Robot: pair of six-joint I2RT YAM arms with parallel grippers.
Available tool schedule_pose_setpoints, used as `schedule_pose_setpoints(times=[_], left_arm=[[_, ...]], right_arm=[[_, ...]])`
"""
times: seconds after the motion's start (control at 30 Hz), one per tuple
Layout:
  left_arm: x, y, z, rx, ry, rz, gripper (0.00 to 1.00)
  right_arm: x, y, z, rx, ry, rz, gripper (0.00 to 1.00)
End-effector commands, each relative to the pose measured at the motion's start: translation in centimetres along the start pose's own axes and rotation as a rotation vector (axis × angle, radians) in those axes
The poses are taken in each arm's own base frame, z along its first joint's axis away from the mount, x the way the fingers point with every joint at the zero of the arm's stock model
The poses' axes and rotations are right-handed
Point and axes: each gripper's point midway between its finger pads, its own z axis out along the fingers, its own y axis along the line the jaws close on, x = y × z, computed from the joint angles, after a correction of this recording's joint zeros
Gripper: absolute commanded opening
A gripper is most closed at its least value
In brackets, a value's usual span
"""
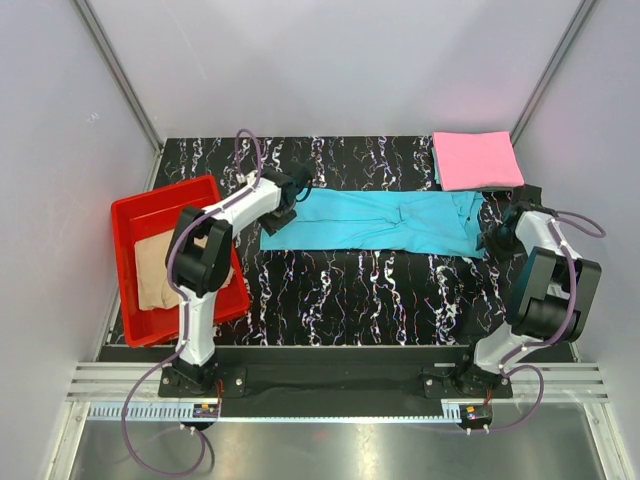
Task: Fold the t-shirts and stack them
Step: Fold the tshirt
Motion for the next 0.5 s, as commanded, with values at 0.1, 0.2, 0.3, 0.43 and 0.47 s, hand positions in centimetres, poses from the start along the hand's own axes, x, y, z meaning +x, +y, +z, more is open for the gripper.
schedule_pose_setpoints(times=[0.1, 0.2, 0.3, 0.43, 0.47], left_arm=[[1.1, 0.3, 1.3, -0.021, 0.012, 0.034, 0.47], [1.2, 0.1, 1.9, -0.035, 0.015, 0.056, 0.47], [1.2, 0.3, 2.2, -0.068, 0.006, 0.073, 0.47], [1.0, 0.6, 2.5, -0.083, -0.011, 0.069, 0.48], [1.0, 0.6, 2.5, -0.082, -0.012, 0.069, 0.48]], right_arm=[[-2.5, 0.6, 1.1, -0.031, -0.069, 0.08, 0.49], [-2.6, 0.8, 1.7, -0.04, -0.066, 0.101, 0.49], [-2.4, 1.0, 2.5, -0.049, -0.053, 0.122, 0.49], [-2.5, 1.3, 3.3, -0.049, -0.044, 0.134, 0.49], [-2.5, 1.3, 3.7, -0.043, -0.04, 0.136, 0.49]])
